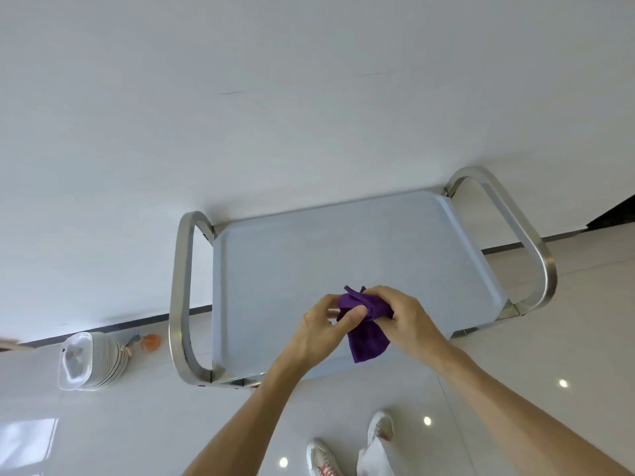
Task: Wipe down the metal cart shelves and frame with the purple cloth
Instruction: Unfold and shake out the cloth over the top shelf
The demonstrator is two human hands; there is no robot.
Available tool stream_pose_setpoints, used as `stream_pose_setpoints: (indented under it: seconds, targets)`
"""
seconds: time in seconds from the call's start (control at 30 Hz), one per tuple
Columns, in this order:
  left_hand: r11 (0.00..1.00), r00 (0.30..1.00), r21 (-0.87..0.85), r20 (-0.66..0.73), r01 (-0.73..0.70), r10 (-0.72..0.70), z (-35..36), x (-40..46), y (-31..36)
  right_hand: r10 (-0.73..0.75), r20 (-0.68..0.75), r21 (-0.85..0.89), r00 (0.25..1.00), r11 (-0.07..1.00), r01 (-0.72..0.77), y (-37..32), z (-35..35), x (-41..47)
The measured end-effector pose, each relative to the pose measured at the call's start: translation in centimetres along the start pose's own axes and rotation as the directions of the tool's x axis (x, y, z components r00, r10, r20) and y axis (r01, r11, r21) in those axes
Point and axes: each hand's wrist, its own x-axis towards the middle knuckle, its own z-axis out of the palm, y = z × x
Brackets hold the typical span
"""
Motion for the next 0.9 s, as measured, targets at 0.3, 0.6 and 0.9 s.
stream_pose_setpoints:
  seconds: [0.3,0.6,0.9]
  targets:
    - [0.999,0.981,0.017,-0.193,-0.035,0.038,-0.2,-0.5,4.1,-0.016,-0.010,-0.048,1.000,0.999,0.015,-2.2,-1.2,1.8]
    - [0.976,0.915,0.035,-0.343,-0.213,0.212,-2.3,-1.9,9.1,-0.080,0.393,-0.056,0.916,0.992,0.110,-3.8,-3.2,4.7]
    - [0.948,0.866,0.208,-0.394,-0.242,0.307,-5.5,-1.7,10.2,-0.049,0.395,0.084,0.917,0.996,0.017,-4.0,-6.5,6.8]
